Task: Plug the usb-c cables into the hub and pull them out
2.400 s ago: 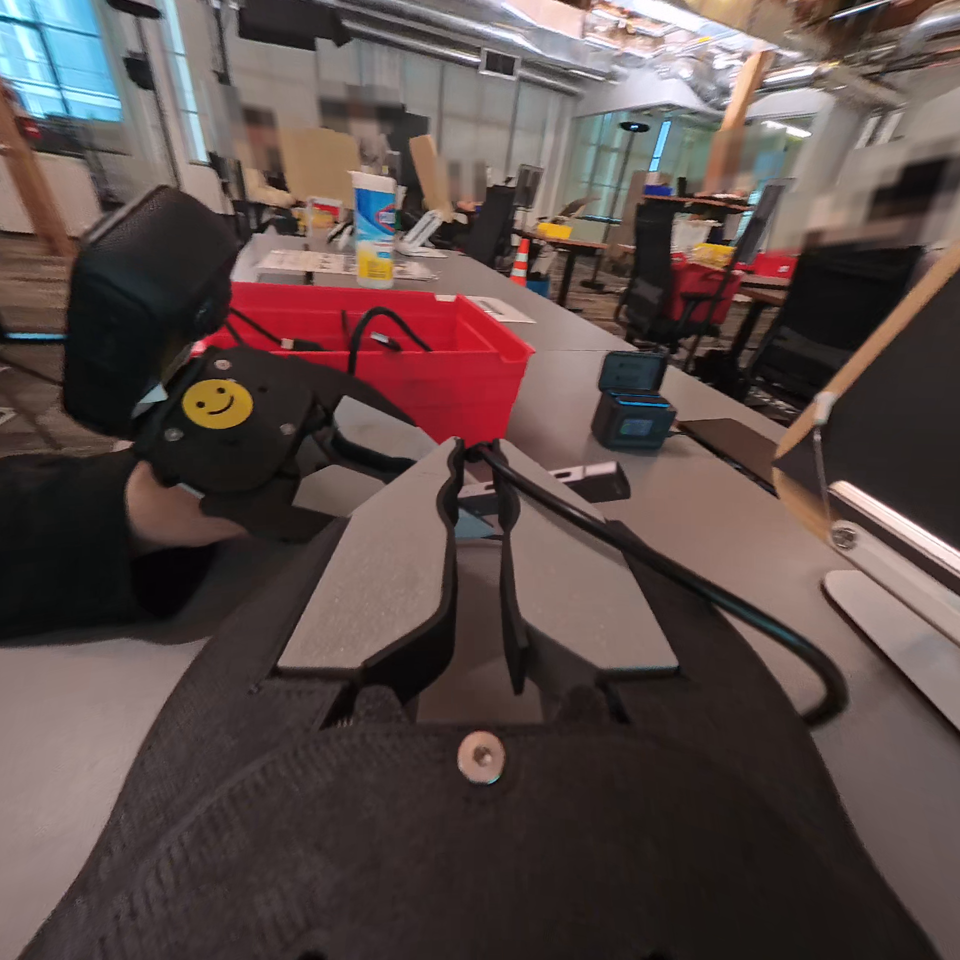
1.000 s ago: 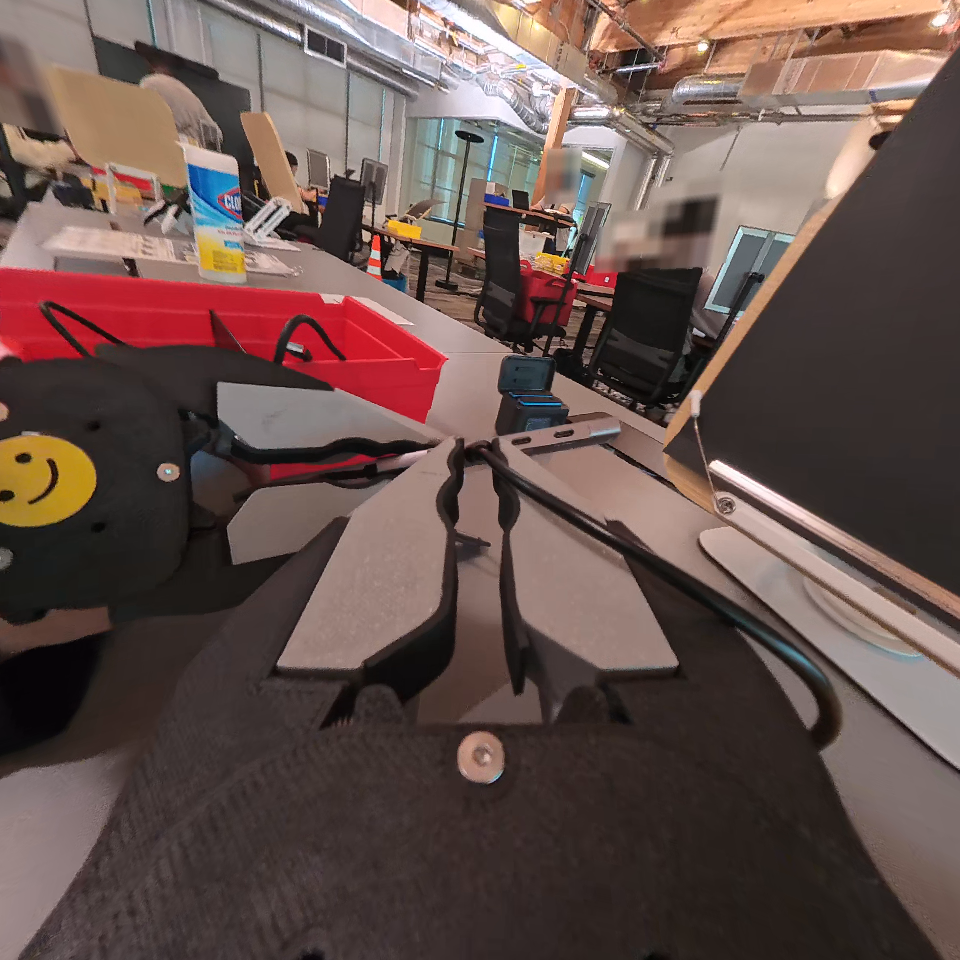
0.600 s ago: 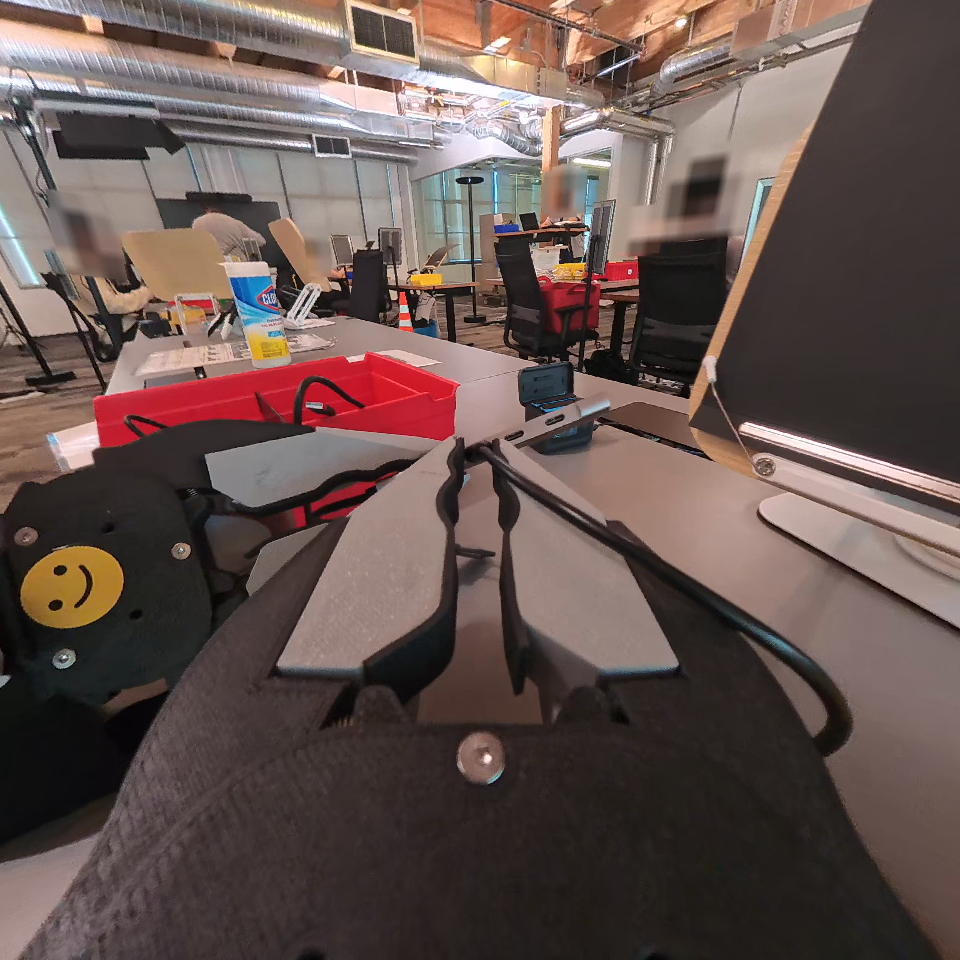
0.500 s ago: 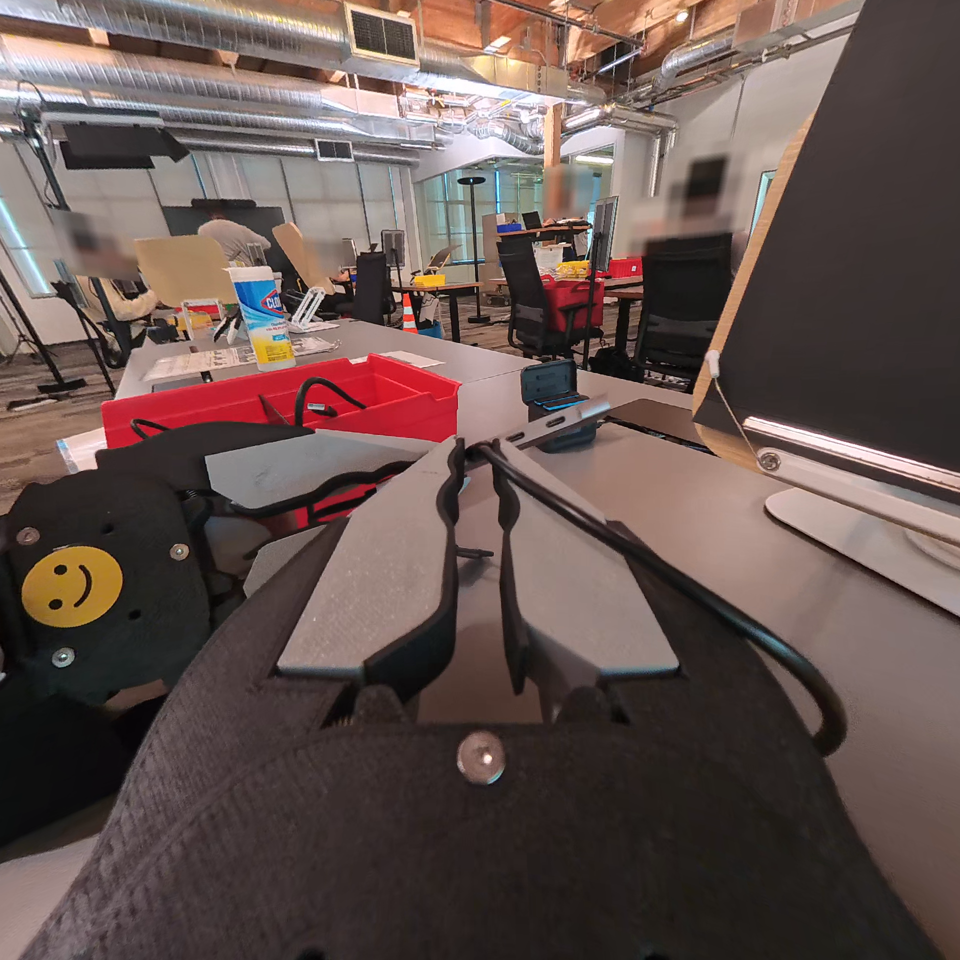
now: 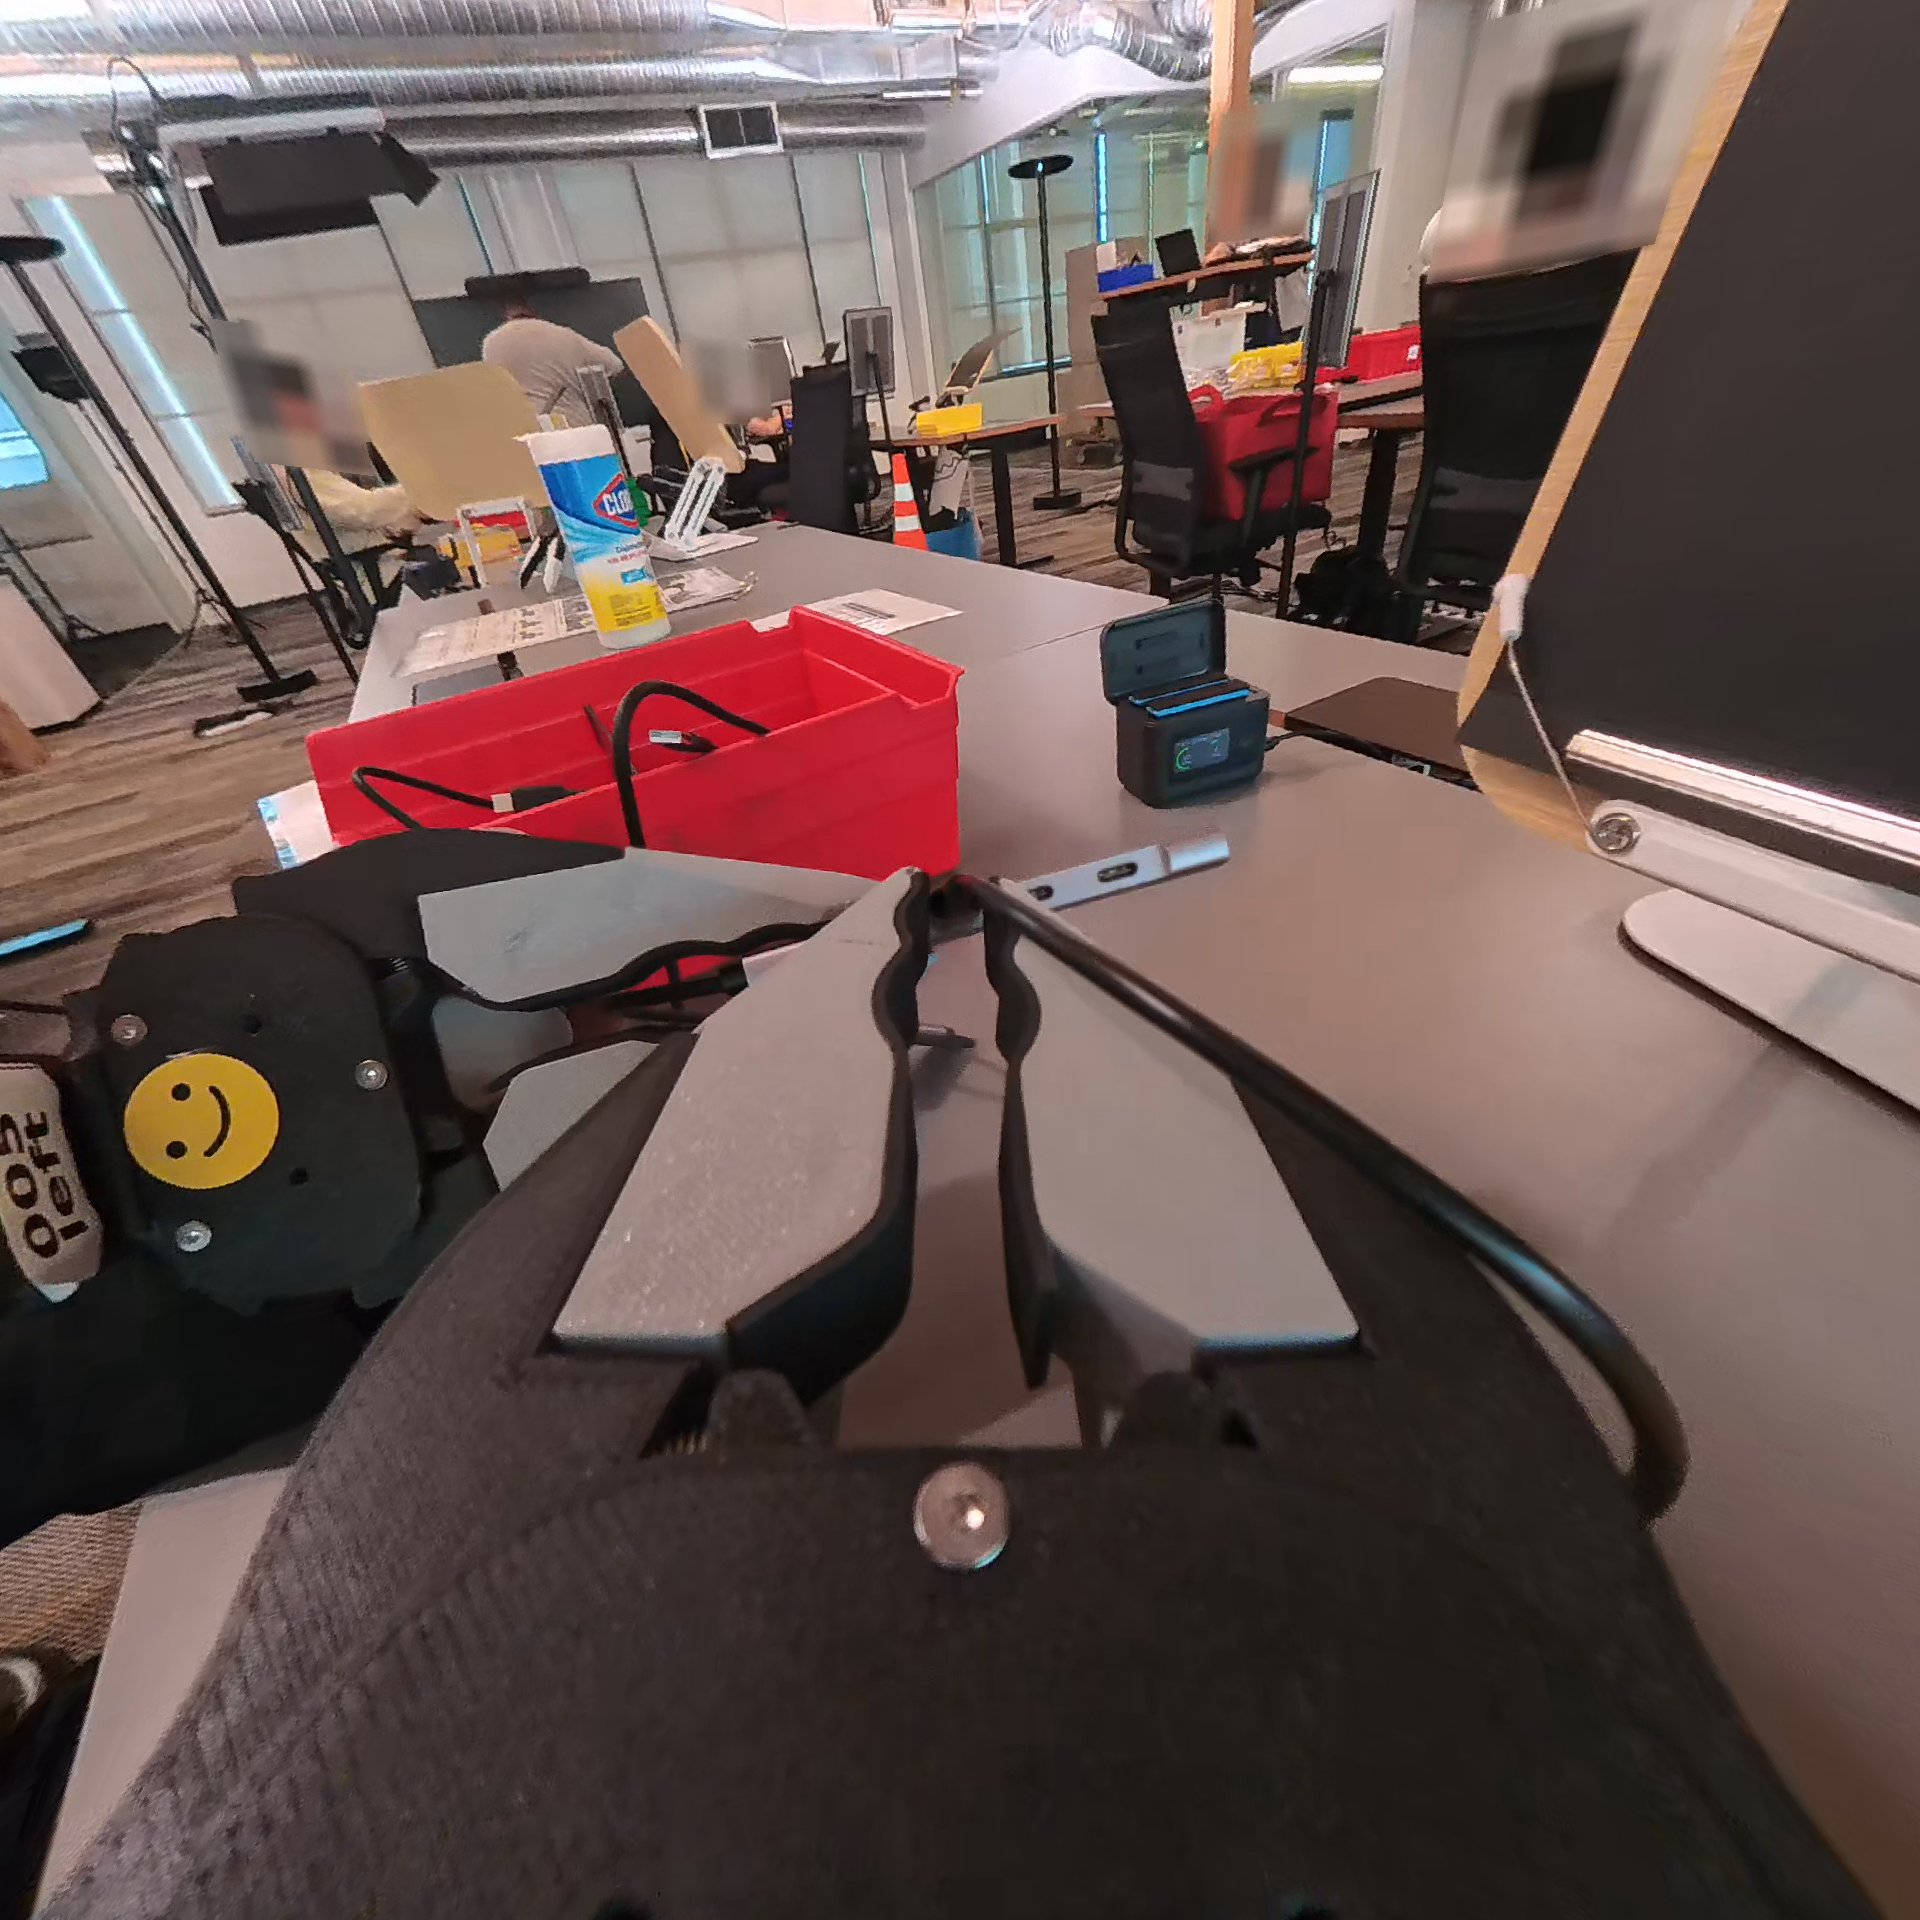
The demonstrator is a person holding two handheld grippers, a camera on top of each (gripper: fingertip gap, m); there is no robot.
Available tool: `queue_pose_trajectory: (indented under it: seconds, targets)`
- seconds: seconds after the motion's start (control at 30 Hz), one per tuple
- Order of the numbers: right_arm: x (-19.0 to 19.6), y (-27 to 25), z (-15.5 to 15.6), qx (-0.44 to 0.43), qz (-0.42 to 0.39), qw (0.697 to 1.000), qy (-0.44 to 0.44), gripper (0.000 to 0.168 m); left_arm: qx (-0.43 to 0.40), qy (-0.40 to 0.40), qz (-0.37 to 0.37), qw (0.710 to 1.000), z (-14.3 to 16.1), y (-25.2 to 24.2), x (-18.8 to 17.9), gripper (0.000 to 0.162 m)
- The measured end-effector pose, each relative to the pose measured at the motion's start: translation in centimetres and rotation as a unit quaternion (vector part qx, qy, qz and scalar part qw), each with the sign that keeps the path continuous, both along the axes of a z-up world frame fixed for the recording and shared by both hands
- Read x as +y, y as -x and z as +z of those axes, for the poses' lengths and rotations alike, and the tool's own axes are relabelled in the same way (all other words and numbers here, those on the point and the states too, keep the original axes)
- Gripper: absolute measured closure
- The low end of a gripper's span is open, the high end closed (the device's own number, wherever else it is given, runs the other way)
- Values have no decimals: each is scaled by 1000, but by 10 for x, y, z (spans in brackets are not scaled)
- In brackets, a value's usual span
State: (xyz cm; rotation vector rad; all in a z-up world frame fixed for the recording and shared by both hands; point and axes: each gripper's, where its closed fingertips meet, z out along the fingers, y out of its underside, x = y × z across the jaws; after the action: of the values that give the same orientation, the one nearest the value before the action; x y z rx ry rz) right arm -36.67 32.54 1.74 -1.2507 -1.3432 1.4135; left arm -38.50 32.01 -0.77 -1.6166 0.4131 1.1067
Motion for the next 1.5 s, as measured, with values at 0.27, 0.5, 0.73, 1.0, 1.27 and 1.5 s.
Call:
queue_pose_trajectory:
  seconds: [0.27, 0.5, 0.73, 1.0, 1.27, 1.5]
  targets:
    - [-2, 2, -2, 11, -23, 1000, -1, 161, -43, -6, -4, 999, -1, -2, -1, 155]
    - [-3, 3, -4, 1, -9, 1000, 11, 160, -55, -5, -8, 998, -1, -3, -3, 155]
    - [4, 5, -13, -27, -1, 1000, 15, 160, -119, 2, -37, 992, -12, -4, 2, 155]
    - [14, -4, -3, -25, 15, 998, -50, 152, -289, 0, -108, 951, -23, -12, 5, 156]
    - [0, -14, -24, -95, 80, 985, -122, 129, -415, 21, -231, 880, -18, -40, -2, 156]
    - [-13, -29, -22, -92, 121, 977, -149, 131, -484, 18, -300, 822, -7, -54, -8, 156]
